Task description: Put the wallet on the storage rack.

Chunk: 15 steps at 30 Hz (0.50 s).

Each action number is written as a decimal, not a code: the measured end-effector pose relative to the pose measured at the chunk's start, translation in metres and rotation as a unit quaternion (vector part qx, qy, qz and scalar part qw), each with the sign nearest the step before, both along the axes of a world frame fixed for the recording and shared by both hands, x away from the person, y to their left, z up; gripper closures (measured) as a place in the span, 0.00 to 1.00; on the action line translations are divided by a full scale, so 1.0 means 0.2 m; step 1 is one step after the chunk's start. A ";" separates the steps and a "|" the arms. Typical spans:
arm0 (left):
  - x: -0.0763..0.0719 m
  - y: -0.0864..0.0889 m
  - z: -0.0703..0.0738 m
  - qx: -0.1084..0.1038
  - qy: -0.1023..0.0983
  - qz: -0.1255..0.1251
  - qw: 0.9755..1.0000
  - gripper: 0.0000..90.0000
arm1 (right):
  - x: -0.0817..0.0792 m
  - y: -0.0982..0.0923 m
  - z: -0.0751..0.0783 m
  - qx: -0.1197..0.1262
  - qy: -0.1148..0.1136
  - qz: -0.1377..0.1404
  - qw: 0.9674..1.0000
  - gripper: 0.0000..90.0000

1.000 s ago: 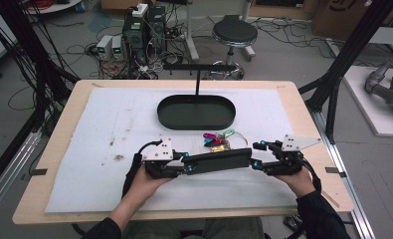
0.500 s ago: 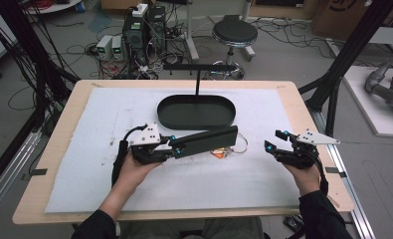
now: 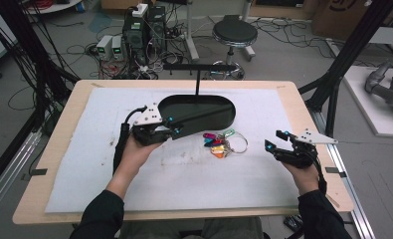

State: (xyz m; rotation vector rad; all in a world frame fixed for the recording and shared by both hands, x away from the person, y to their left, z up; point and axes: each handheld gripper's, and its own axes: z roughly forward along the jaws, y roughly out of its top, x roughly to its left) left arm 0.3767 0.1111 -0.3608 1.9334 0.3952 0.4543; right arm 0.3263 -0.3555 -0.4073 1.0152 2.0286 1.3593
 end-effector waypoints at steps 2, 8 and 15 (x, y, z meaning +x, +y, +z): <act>0.02 0.00 0.00 0.001 0.001 0.002 1.000 0.82 | 0.00 0.00 0.00 0.001 -0.002 -0.003 1.000 0.40; 0.13 -0.02 0.01 0.002 0.006 0.024 1.000 0.82 | 0.00 -0.01 -0.01 0.001 0.001 -0.007 1.000 0.40; 0.24 -0.06 -0.01 0.006 0.010 0.043 0.999 0.82 | 0.00 -0.01 -0.01 0.000 -0.001 -0.006 1.000 0.40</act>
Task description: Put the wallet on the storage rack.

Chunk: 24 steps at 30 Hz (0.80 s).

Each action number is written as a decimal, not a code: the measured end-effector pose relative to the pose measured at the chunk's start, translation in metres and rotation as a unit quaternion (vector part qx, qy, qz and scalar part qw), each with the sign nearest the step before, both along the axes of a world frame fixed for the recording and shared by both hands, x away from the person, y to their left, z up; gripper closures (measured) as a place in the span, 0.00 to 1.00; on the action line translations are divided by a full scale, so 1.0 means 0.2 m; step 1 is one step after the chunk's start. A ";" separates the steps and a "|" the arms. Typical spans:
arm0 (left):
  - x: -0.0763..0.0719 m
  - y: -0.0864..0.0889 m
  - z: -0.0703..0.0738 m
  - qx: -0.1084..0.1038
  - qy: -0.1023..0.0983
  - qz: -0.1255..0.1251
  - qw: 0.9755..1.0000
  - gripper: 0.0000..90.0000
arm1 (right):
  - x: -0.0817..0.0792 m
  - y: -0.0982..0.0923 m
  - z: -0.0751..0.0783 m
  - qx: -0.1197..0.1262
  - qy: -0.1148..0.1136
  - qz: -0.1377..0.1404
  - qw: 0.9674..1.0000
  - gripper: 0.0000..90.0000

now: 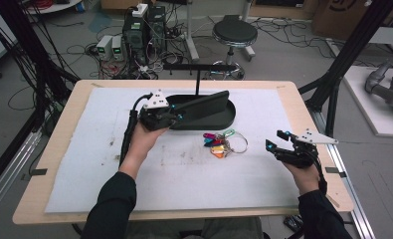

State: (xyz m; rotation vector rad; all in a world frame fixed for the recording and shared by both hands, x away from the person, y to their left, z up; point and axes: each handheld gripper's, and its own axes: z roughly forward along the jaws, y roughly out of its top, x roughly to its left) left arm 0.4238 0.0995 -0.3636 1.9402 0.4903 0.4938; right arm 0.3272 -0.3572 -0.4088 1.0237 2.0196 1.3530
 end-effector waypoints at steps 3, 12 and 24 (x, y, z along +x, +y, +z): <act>0.05 -0.01 -0.01 -0.002 0.002 0.005 1.000 0.82 | 0.00 0.00 0.00 0.001 0.000 0.000 1.000 0.40; 0.15 -0.03 -0.09 -0.016 0.008 0.022 1.000 0.82 | 0.00 0.00 -0.01 0.000 0.002 0.003 1.000 0.40; 0.26 -0.02 -0.21 -0.029 0.024 0.044 0.998 0.82 | 0.00 0.00 -0.01 -0.001 0.004 0.006 1.000 0.40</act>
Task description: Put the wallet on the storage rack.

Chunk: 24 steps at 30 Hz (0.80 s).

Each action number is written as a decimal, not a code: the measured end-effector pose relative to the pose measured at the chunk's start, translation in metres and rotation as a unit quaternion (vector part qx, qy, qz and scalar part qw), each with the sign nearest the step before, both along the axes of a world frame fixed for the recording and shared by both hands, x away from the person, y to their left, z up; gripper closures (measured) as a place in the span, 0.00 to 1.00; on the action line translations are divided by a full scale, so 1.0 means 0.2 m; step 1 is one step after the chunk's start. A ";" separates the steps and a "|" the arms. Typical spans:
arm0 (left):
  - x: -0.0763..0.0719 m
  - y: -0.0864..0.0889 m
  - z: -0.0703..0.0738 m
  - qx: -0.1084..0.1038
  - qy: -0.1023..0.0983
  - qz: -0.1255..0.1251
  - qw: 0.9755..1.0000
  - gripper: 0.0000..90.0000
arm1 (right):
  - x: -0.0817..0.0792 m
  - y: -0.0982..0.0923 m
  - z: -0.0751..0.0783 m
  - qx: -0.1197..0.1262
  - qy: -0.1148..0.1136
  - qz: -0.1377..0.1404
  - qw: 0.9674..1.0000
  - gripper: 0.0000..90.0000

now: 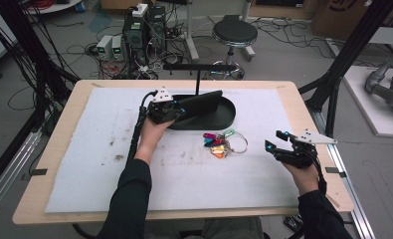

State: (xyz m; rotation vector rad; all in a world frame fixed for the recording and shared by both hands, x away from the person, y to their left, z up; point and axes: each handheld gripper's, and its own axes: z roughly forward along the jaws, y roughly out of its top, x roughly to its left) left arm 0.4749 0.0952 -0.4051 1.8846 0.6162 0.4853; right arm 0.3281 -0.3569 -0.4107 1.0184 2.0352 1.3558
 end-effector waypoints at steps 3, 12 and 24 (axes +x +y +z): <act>0.01 0.00 -0.01 -0.008 0.001 0.003 1.000 0.82 | 0.00 0.00 0.00 -0.001 0.000 0.000 1.000 0.40; 0.03 0.00 -0.05 -0.016 -0.004 0.004 1.000 0.82 | 0.00 0.00 0.00 -0.001 0.001 0.004 1.000 0.40; 0.05 0.02 -0.09 -0.005 0.004 0.010 1.000 0.80 | 0.00 0.00 -0.01 -0.002 0.005 0.008 1.000 0.40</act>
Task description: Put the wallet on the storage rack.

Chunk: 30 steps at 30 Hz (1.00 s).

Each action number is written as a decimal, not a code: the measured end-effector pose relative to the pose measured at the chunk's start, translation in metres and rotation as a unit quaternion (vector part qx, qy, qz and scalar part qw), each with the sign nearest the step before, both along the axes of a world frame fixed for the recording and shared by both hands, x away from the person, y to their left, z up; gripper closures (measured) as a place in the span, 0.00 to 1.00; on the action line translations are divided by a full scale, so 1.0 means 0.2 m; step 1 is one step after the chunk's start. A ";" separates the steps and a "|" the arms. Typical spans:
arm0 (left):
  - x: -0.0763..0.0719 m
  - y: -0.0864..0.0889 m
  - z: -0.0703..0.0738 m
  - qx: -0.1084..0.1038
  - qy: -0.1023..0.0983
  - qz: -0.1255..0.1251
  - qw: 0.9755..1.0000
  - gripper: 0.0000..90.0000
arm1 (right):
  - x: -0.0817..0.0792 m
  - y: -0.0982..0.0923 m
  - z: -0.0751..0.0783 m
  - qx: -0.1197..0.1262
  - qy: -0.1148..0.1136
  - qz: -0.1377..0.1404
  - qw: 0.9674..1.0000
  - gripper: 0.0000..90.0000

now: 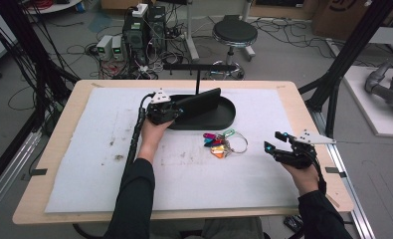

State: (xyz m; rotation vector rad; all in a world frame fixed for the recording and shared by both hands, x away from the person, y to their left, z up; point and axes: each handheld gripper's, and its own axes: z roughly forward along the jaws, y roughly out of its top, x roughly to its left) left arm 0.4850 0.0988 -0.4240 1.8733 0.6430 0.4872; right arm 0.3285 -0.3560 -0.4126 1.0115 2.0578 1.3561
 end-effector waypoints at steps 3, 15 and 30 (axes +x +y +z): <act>0.00 -0.01 -0.01 0.011 0.007 -0.002 1.000 0.80 | 0.00 0.00 0.00 0.001 0.001 -0.002 1.000 0.40; -0.01 -0.02 -0.01 0.009 0.023 0.029 0.999 0.60 | 0.00 0.00 0.00 0.001 0.004 0.001 1.000 0.40; -0.16 0.02 0.11 0.016 -0.004 0.057 0.998 0.34 | 0.01 0.00 -0.01 -0.006 0.003 -0.001 1.000 0.40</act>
